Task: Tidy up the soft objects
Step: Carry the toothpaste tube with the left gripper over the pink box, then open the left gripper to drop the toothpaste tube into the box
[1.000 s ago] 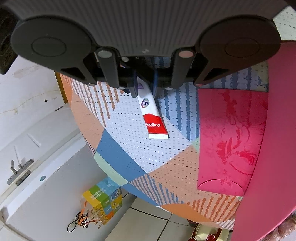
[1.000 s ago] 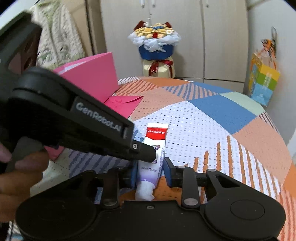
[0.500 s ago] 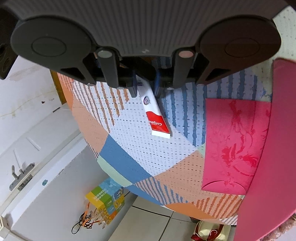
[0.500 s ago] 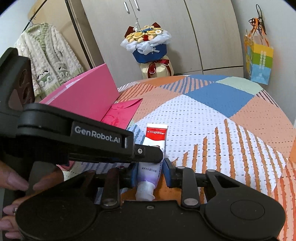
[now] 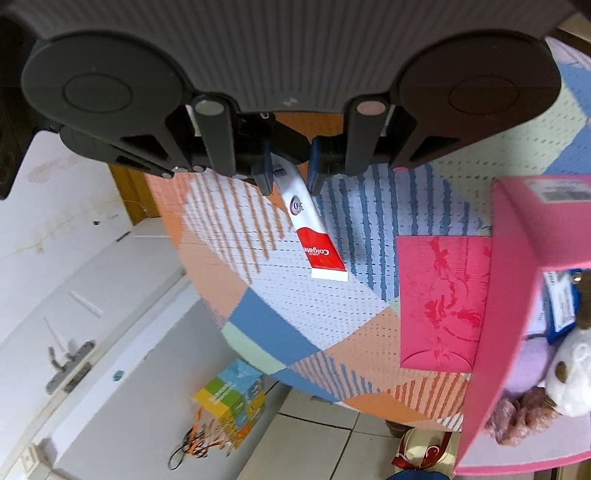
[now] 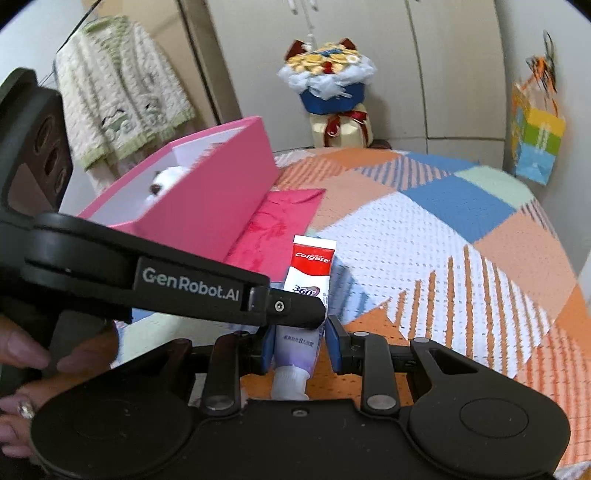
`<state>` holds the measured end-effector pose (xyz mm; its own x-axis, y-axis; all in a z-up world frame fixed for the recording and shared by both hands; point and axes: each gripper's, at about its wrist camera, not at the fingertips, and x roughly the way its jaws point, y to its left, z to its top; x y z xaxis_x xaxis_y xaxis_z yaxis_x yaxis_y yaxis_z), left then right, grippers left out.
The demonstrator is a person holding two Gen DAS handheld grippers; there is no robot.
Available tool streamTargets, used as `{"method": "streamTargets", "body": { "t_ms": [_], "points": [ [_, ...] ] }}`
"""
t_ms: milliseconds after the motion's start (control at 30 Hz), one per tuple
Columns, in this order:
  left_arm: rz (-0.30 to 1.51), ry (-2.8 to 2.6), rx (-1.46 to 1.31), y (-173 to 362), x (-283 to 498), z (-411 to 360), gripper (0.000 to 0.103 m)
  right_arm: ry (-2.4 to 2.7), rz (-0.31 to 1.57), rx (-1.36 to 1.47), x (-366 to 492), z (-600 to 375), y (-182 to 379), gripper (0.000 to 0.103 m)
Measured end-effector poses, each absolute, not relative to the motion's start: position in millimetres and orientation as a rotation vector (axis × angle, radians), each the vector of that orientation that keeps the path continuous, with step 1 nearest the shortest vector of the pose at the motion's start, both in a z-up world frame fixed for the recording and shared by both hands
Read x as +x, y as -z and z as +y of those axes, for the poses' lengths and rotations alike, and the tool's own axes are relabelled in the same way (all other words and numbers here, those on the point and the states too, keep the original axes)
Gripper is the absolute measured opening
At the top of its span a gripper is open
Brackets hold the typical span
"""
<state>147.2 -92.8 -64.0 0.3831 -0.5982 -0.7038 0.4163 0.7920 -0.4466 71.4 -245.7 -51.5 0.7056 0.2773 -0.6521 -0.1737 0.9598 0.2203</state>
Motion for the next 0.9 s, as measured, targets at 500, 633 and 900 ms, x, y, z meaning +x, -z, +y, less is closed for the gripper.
{"method": "streamTargets", "body": {
  "t_ms": [500, 633, 900],
  "points": [
    [0.753, 0.628, -0.199, -26, 118, -9, 0.017, -0.372, 0.600, -0.054, 56, -172, -38, 0.032],
    [0.710, 0.581, -0.210, -39, 128, 17, 0.017, -0.415, 0.568, -0.057, 72, -149, -50, 0.032],
    [0.672, 0.474, -0.244, -47, 170, 65, 0.016, -0.508, 0.541, -0.034, 126, -110, -55, 0.029]
  ]
}}
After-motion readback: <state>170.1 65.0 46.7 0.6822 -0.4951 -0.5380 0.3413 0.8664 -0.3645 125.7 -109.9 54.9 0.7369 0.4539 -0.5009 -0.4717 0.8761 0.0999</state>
